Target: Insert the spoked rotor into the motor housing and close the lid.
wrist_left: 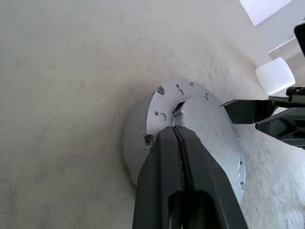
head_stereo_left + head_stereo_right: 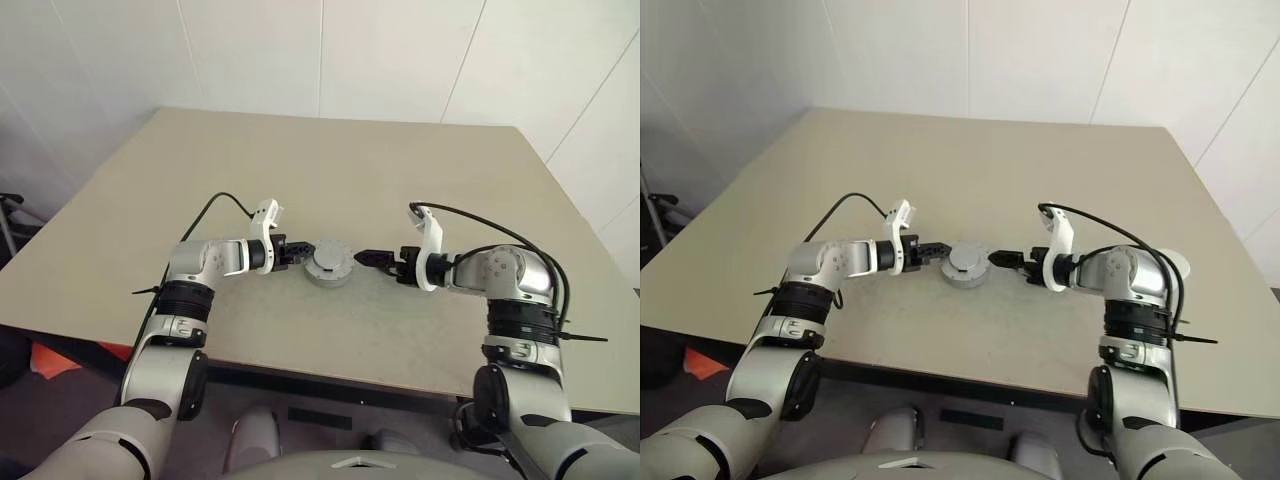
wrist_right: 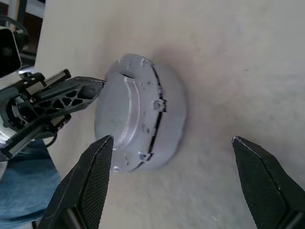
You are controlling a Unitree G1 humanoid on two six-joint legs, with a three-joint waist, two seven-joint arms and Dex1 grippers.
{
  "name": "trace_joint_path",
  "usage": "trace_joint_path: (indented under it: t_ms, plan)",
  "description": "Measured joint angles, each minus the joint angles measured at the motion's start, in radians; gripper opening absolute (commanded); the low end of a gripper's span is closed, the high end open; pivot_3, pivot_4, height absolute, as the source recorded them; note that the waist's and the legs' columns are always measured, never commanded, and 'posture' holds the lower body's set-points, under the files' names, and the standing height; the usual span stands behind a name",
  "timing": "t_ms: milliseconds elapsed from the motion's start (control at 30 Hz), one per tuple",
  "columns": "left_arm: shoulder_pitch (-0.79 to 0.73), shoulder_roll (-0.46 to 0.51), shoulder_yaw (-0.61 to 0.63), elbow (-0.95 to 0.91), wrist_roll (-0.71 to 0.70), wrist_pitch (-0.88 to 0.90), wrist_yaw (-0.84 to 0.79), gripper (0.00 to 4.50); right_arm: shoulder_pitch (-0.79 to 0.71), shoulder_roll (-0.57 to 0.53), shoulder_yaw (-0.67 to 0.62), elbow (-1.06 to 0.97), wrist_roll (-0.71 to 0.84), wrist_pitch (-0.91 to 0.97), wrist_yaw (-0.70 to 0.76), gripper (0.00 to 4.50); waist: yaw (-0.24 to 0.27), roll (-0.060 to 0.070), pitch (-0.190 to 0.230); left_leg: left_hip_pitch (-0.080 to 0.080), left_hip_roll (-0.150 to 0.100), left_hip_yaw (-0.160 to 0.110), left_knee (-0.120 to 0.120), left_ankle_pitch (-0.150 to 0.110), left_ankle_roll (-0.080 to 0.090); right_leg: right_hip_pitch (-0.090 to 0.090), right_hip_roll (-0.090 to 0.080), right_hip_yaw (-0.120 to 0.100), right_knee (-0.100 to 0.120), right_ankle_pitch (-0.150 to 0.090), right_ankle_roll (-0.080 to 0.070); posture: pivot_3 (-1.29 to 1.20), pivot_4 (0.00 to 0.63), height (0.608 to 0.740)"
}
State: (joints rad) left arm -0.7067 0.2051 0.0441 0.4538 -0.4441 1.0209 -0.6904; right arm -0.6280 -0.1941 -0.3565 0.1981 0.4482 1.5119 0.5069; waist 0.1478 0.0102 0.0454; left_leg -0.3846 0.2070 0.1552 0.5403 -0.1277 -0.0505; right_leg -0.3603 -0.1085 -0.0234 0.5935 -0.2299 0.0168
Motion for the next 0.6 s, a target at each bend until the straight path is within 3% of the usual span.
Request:
trace_joint_path:
  t_ms: [300,600]
  plan:
    - [-0.001,0.003,0.001,0.006,0.002,-0.019,0.003,0.00,-0.042,0.118,-0.111,0.036,0.019,0.071,-0.079,4.47,0.002,0.000,0.000,-0.005,0.000,0.000,0.000,0.001,-0.001,-0.005,0.000,0.000,0.000,0.000,0.000,0.00,0.000,0.740]
    - [-0.001,0.006,0.003,0.007,0.009,-0.030,0.018,0.00,-0.089,0.209,-0.169,0.116,0.018,-0.035,-0.173,4.47,0.001,0.001,0.001,-0.006,0.000,0.000,0.000,0.003,-0.005,-0.010,0.000,0.000,0.008,-0.001,-0.001,0.00,0.000,0.740]
